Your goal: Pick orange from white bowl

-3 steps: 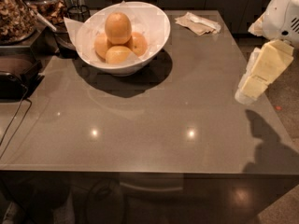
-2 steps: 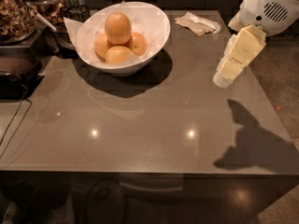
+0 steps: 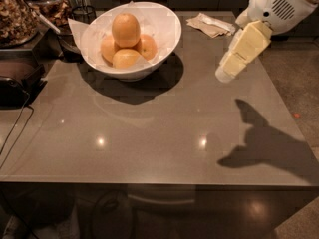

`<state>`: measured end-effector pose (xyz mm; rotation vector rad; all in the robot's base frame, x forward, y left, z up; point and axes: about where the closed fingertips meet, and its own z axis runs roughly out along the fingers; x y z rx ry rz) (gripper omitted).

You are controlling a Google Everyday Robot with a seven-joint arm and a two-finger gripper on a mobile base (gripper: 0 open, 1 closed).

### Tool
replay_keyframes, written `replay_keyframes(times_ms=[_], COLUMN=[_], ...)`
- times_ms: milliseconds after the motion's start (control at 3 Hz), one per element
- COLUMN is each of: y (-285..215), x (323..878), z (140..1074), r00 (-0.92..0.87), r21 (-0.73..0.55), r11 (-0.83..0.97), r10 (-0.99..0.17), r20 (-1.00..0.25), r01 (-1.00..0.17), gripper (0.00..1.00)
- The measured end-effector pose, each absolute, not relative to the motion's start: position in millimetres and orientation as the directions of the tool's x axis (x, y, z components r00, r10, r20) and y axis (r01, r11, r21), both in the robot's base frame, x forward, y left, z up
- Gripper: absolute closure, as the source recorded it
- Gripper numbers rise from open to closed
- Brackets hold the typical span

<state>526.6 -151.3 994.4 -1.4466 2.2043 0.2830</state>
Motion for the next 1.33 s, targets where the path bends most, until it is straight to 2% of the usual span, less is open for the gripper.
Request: replay_keyframes(times_ms=[667,1333], y=[-94.4,-85.0], x=[588.6,603.4], z=[996.3,1000.2], r00=[-0.246,-0.228], r21=[-0.018,-0.048], r11=[0.318,0.328], r10=[-0.767,-0.745], r20=[-0.593,-0.627], r01=[-0.948,-0.943], gripper=[0.0,0.0])
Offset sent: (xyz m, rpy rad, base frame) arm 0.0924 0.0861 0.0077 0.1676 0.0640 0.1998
